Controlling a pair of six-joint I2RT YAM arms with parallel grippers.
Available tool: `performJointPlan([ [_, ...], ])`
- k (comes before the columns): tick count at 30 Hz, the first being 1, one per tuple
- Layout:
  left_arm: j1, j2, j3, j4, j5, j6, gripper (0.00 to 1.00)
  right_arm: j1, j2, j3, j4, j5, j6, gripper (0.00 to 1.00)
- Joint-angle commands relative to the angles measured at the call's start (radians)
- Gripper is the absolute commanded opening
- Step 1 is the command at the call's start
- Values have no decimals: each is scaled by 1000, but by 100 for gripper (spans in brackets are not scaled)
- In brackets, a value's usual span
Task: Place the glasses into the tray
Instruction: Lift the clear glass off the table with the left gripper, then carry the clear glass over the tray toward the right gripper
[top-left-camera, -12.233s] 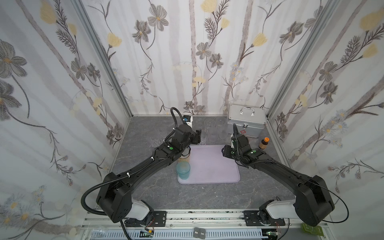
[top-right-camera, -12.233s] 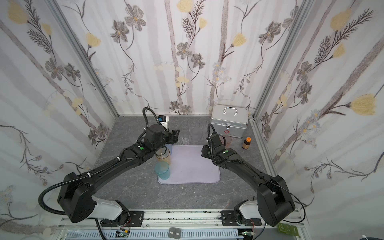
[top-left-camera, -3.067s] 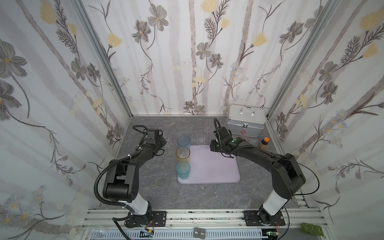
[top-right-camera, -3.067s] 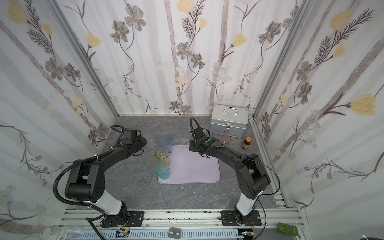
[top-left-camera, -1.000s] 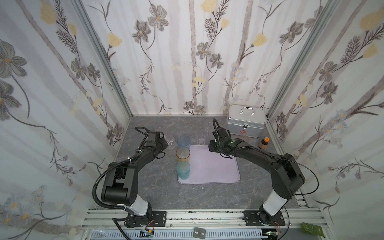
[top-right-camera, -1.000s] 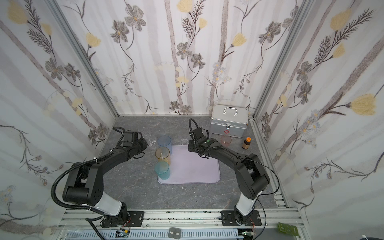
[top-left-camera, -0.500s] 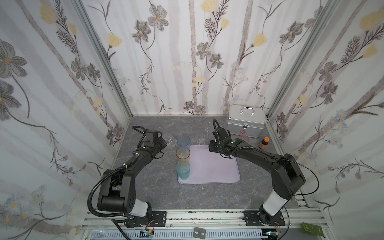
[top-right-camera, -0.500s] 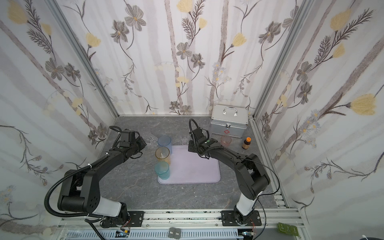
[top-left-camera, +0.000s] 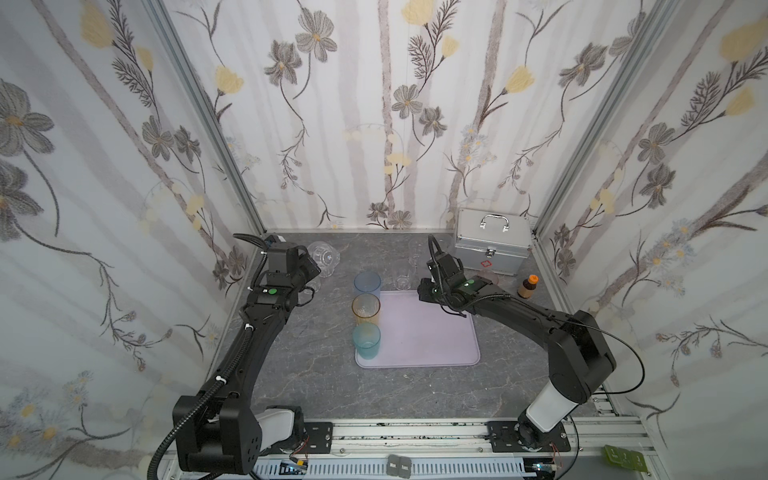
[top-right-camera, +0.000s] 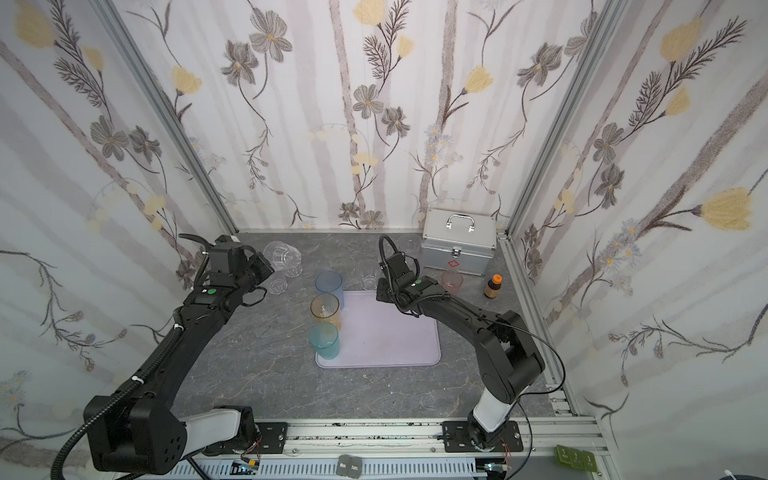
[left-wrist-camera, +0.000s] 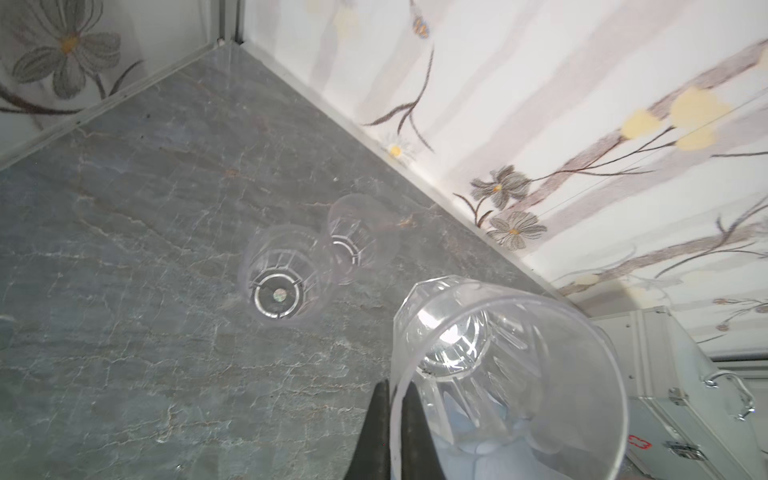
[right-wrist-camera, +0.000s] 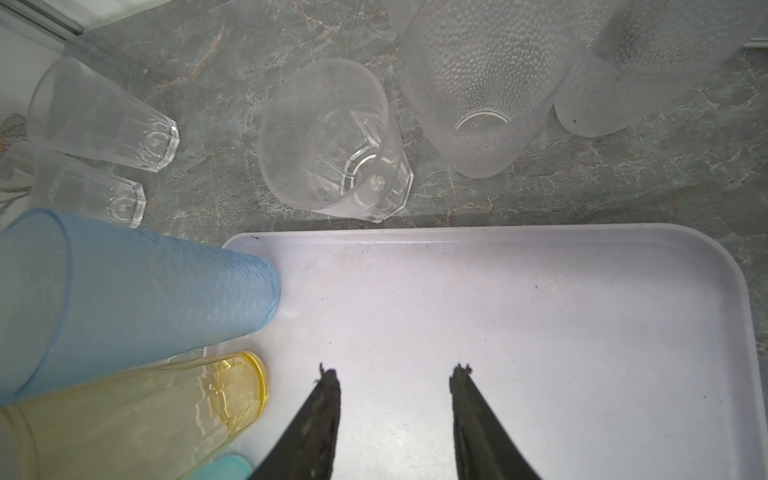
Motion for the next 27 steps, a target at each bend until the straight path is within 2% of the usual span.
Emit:
performJointPlan([
  [1, -80, 9, 69, -20, -28, -16, 0, -7, -25, 1, 16, 26, -9, 44],
  [7, -343, 149, 202, -44, -105, -7, 0, -75, -93, -37, 16, 16, -9, 44],
  [10, -418, 218, 247, -66, -115, 17, 0, -123, -128, -73, 18, -4, -11, 44],
  [15, -500, 311, 253, -116, -83, 66, 0, -180, -181, -150, 19, -19, -19, 45],
  [27, -582, 472, 252, -161, -38, 146, 0, -174, -185, -223, 45, -84, -6, 44],
])
